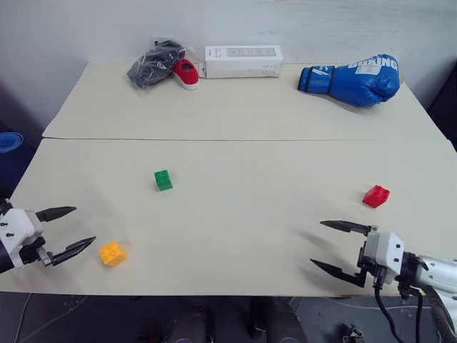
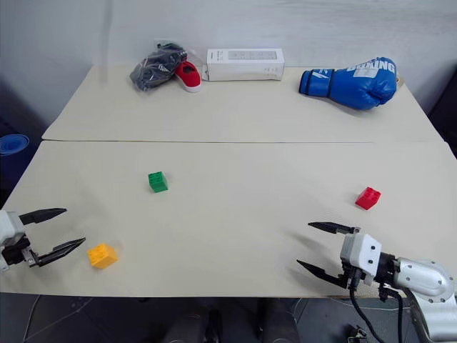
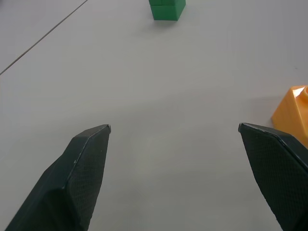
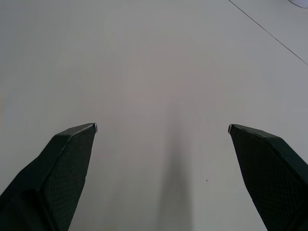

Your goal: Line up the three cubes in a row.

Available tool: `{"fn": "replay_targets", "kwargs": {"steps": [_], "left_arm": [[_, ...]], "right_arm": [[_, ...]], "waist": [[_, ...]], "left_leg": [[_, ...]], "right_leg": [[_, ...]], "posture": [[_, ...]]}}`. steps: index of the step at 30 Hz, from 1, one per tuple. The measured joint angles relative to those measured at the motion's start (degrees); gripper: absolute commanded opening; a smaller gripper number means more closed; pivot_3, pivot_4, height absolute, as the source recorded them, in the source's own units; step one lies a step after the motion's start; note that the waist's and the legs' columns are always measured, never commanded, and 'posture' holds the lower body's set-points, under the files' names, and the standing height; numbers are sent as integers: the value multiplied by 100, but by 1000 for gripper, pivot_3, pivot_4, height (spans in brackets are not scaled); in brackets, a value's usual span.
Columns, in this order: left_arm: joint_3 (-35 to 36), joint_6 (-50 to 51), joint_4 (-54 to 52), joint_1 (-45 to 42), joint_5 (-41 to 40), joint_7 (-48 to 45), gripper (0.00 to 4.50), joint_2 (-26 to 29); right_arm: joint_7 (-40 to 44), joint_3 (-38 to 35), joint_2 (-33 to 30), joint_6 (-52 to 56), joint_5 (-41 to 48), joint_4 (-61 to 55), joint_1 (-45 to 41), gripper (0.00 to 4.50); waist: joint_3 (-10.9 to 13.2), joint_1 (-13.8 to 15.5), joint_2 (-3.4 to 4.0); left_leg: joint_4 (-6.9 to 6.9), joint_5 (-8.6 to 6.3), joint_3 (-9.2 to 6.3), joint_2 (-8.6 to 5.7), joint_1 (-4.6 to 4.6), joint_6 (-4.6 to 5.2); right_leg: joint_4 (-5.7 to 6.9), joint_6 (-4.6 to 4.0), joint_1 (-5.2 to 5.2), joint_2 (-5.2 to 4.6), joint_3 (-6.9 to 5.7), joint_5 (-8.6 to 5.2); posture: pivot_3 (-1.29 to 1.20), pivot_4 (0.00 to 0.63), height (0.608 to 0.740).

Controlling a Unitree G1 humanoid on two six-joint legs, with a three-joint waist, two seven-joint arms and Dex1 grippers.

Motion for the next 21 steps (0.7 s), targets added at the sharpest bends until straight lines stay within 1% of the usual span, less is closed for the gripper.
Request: {"fn": "replay_targets", "kwargs": {"steps": [3,6,9,11,14,17,21], "left_arm": [[-2,85,-12,-25,-30,-4,4484,0],[-27,692,-188,-147,-261,-23,4484,2],[-175,1602,-863,-353,-819,-233,4484,5],[-342,1981,-1374,-569,-1069,-269,4484,2],[-668,2224,-1927,-868,-1199,-264,4484,-77],[-1113,2343,-2272,-1045,-1202,-272,4484,-271],[-1611,2463,-2580,-1327,-1198,-254,4484,-496]], "right_arm": [[-75,-7,16,31,6,-3,-11,4500],[-284,-111,136,162,113,-105,68,4500],[-651,-738,314,381,394,-331,529,4500],[-914,-1264,448,443,485,-403,920,4500],[-1280,-2000,777,465,578,-418,1442,4500],[-1625,-2515,1207,459,641,-374,1856,4500],[-1963,-2741,1702,420,601,-108,2202,4500]], "waist": [[0,11,0],[0,27,0],[0,110,0],[-1,156,-1],[-1,151,3],[-1,138,8],[-2,94,8]], "left_leg": [[0,0,-1,0,0,0],[0,1,-2,0,-1,1],[0,1,-5,-1,-3,1],[0,1,-5,-3,-2,0],[0,0,-3,-3,0,-1],[-1,1,3,-2,4,-5],[-2,0,9,0,13,-10]], "right_leg": [[0,0,0,0,-1,0],[3,0,1,0,-1,0],[19,1,2,0,-2,0],[17,2,6,0,-1,1],[14,2,7,3,2,1],[7,1,6,7,8,1],[13,-1,7,10,17,-1]], "posture": [[0,150,740],[0,150,740],[0,150,740],[0,150,740],[0,150,740],[0,150,740],[0,150,740]]}}
